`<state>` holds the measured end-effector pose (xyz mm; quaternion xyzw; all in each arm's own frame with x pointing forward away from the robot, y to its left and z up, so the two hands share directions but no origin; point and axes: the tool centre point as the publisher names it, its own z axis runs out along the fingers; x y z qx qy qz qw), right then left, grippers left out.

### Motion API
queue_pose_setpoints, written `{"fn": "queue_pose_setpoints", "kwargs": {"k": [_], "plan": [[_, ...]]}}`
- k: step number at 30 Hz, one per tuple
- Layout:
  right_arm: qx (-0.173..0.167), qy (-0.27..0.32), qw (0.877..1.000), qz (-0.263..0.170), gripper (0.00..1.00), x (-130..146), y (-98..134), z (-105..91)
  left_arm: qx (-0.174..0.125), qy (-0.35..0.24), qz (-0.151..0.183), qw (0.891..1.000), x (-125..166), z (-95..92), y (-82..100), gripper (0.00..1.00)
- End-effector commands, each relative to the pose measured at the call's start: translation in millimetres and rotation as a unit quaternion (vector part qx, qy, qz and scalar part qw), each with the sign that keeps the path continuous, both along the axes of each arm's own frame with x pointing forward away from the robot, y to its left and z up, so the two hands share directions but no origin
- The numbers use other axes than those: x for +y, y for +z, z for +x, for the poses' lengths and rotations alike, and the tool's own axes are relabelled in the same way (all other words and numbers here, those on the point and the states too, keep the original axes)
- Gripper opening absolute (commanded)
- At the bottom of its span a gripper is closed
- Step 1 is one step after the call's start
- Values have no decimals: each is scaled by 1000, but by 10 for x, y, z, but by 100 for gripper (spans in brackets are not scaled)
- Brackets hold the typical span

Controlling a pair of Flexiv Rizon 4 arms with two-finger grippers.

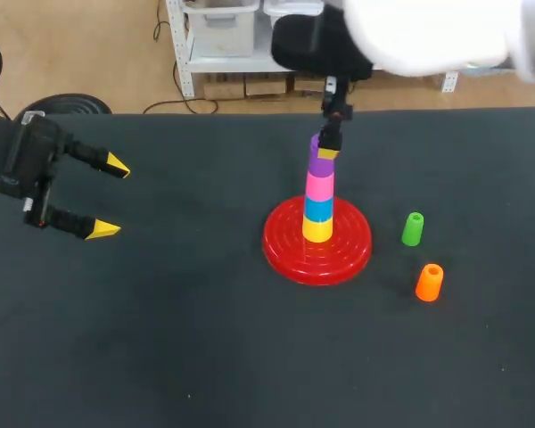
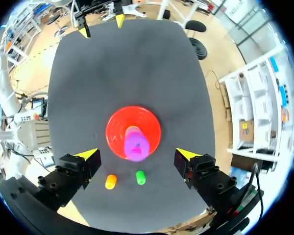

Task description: Pick up and stack the cylinders on the red base in this order: pink,purple,orange,green

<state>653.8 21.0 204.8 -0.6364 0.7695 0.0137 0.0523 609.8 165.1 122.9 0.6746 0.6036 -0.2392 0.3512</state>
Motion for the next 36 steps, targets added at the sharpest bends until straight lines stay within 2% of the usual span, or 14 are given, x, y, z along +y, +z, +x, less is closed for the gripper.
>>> {"fn": "queue_pose_setpoints", "kwargs": {"k": [1, 10, 11, 22, 27, 36], "plan": [[-61, -32, 998, 14, 100, -337, 60, -346, -1, -1, -1, 1000, 7, -1, -11, 100], [-48, -129, 990, 16, 100, -873, -245, -817, -1, -1, -1, 1000, 7, -1, -11, 100], [-48, -146, 988, -8, 100, -915, -312, -863, -1, -1, -1, 1000, 7, -1, -11, 100], [4, -225, 974, 14, 100, -1342, -899, -1266, -1, -1, -1, 1000, 7, -1, -11, 100], [11, -231, 973, 16, 100, -1407, -1053, -1321, -1, -1, -1, 1000, 7, -1, -11, 100], [20, -235, 971, 29, 100, -1446, -1339, -1250, -1, -1, -1, 1000, 7, -1, -11, 100]]}}
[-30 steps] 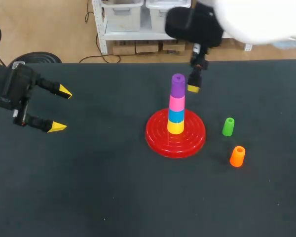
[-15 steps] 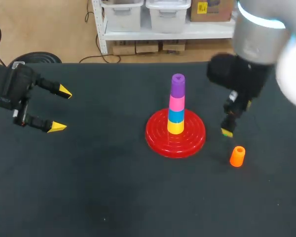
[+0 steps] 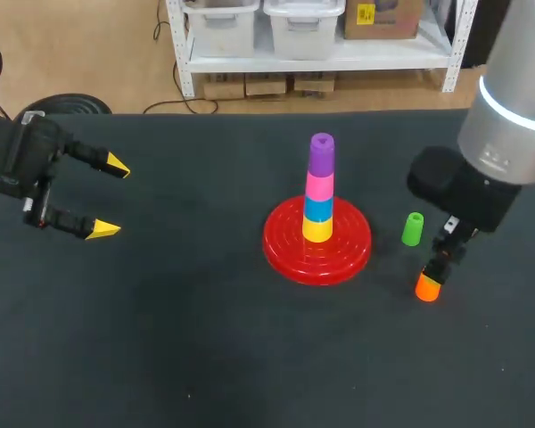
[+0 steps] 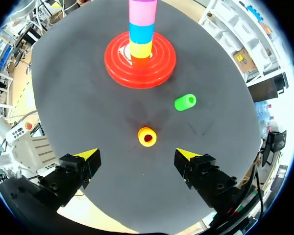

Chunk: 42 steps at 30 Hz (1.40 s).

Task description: Pick up and stack the cylinders on the red base in this order: pink,purple,orange,green

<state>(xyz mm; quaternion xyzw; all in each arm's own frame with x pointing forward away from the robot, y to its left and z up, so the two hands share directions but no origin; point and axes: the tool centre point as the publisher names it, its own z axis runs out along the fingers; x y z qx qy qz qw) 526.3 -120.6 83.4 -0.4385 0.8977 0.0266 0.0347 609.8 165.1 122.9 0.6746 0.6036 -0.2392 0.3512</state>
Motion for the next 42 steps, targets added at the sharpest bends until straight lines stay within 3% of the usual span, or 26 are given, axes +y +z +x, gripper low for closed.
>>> {"fn": "queue_pose_setpoints", "kwargs": {"k": [1, 14, 20, 35, 42], "plan": [[-16, -3, 1000, 19, 100, -45, -158, 39, -1, -1, -1, 1000, 7, -1, -11, 100], [14, 20, 1000, -7, 100, 96, -428, 193, -1, -1, -1, 1000, 7, -1, -11, 100], [21, 18, 1000, 14, 100, 121, -479, 184, -1, -1, -1, 1000, 7, -1, -11, 100], [44, 20, 998, -35, 100, 97, -578, 138, -1, -1, -1, 1000, 7, -1, -11, 100], [46, 18, 998, -33, 100, 81, -614, 135, -1, -1, -1, 1000, 7, -1, -11, 100]]}}
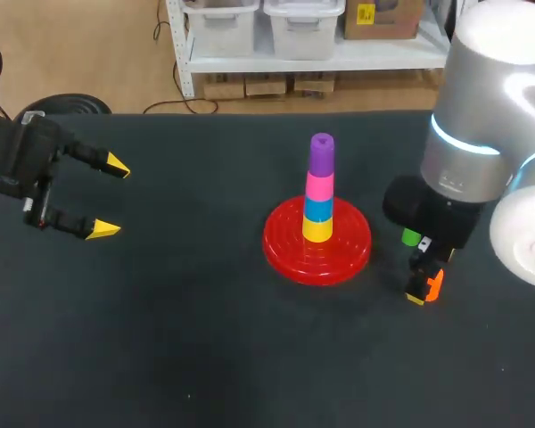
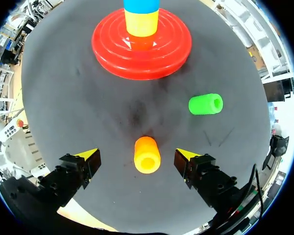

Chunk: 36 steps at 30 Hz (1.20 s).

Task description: Pick up and stack the cylinders on the red base in this order: pink,purple,orange,green

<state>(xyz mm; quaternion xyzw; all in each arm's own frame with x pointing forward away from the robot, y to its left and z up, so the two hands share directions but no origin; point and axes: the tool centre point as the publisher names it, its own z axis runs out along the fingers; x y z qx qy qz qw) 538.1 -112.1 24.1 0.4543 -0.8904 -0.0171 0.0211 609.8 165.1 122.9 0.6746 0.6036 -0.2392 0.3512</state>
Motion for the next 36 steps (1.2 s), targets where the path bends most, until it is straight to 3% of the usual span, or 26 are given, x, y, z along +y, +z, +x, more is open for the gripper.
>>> {"fn": "queue_pose_setpoints", "kwargs": {"k": [1, 14, 15, 16, 17, 18, 36], "plan": [[1, -1, 1000, 0, 100, -4, -21, 16, -1, -1, -1, 1000, 7, -1, -11, 100], [3, -7, 1000, 2, 100, -41, -54, 22, -1, -1, -1, 1000, 7, -1, -11, 100], [2, -7, 1000, 3, 91, -40, -55, 22, -1, -1, -1, 1000, 7, -1, -11, 100], [3, -7, 1000, 4, 41, -38, -59, 23, -1, -1, -1, 1000, 7, -1, -11, 100], [3, -8, 1000, 4, 9, -40, -65, 25, -1, -1, -1, 1000, 7, -1, -11, 100], [2, -8, 1000, 3, 0, -42, -67, 26, -1, -1, -1, 1000, 7, -1, -11, 100], [7, -8, 1000, 2, 0, -39, -89, 26, -1, -1, -1, 1000, 7, -1, -11, 100]]}}
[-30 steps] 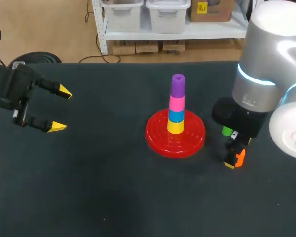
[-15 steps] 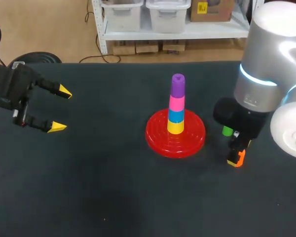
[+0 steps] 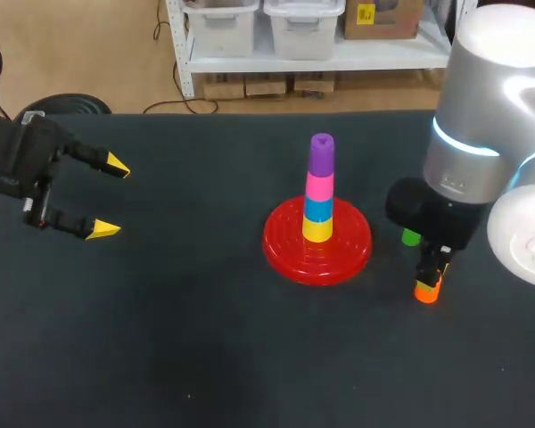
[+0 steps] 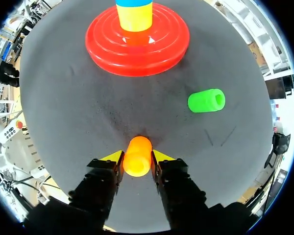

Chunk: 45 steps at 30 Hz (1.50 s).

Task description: Pick up and stack the cylinders on the red base in this order: pink,purple,orange,green

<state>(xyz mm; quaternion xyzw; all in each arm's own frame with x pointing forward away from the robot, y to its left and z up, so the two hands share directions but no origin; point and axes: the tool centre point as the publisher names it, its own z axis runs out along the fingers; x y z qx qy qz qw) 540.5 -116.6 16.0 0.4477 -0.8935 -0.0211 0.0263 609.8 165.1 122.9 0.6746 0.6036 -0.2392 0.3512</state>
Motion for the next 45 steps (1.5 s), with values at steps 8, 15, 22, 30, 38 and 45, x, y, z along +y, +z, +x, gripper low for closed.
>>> {"fn": "queue_pose_setpoints", "kwargs": {"k": [8, 15, 22, 30, 38, 45], "plan": [[-34, 10, 999, 6, 0, 82, 407, 73, -1, -1, -1, 1000, 7, -1, -11, 100], [-81, 33, 996, 2, 0, 165, 1071, 290, -1, -1, -1, 1000, 7, -1, -11, 100], [-118, 76, 990, 1, 0, 384, 1766, 607, -1, -1, -1, 1000, 7, -1, -11, 100], [-126, 133, 983, -22, 0, 740, 2295, 986, -1, -1, -1, 1000, 7, -1, -11, 100], [-117, 170, 978, -22, 0, 1011, 2400, 1252, -1, -1, -1, 1000, 7, -1, -11, 100], [-104, 189, 976, -15, 0, 1207, 2316, 1393, -1, -1, -1, 1000, 7, -1, -11, 100]]}}
